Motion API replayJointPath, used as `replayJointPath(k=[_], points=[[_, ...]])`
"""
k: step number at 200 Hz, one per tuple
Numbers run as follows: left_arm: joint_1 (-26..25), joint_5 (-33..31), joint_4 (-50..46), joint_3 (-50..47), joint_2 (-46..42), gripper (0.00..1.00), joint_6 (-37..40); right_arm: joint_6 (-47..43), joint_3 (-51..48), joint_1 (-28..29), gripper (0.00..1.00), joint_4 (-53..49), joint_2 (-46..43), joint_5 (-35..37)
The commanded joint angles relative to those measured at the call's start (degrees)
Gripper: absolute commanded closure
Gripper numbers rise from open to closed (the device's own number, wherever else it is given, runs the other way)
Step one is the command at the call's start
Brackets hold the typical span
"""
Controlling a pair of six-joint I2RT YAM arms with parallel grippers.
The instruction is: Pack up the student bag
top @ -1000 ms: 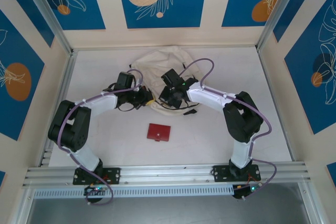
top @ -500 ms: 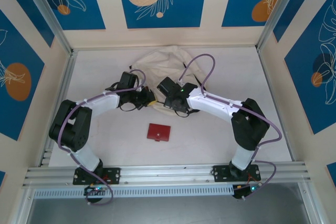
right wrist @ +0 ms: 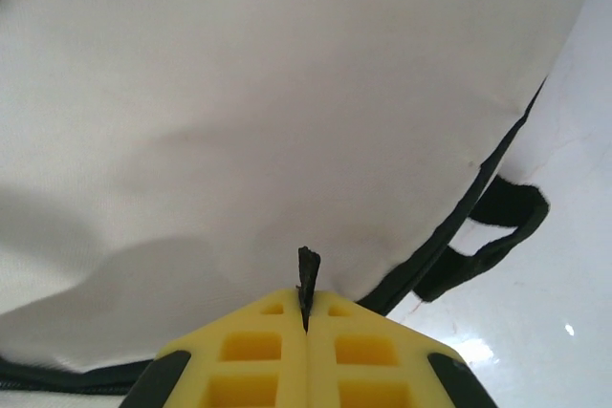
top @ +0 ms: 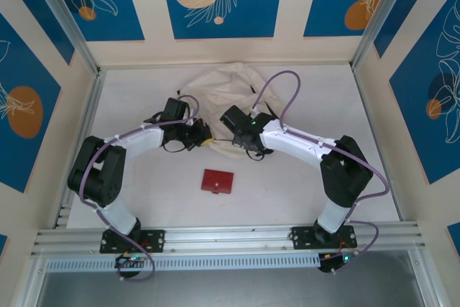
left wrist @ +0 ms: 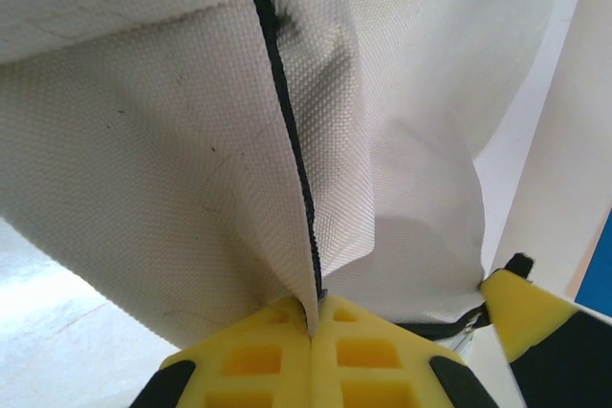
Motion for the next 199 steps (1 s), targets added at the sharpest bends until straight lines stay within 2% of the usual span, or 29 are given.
replayJointPath(k=[1,45,86,96,125,158,177,199], points=[[3.7,-5.9,-3.2,0.9,-1.0,1.00,2.0,-3.0,-1.6,-3.2,1.00,-6.2,-3.4,7.2],[5.4,-6.1,-4.0,1.1,-1.2,1.00,3.2,-9.1,-0.8,-5.3,1.00,-4.5,-6.2,7.9],[8.1,-7.1,-6.2,0.9,-2.8,1.00,4.9,-14.8,-0.9,-7.1,1.00,0.2,-5.8,4.9],[9.0,-7.5,-7.1,0.9,-3.2,1.00,5.5,-17.5,-0.8,-7.2,1.00,3.2,-5.8,2.2],[11.4,-9.0,-10.2,1.4,-5.0,1.00,7.7,-26.6,2.0,-7.1,1.00,10.7,-3.1,-15.3],[13.3,-11.6,-13.9,0.3,-9.9,0.56,8.6,-31.2,8.0,-4.9,1.00,15.5,1.5,-27.5],[13.6,-12.2,-15.1,-1.2,-13.4,0.42,8.2,-31.9,11.9,-4.3,1.00,18.2,4.3,-32.7],[13.7,-10.0,-13.0,-4.1,-17.0,0.30,4.7,-31.3,17.1,-4.0,1.00,20.3,9.0,-37.3]])
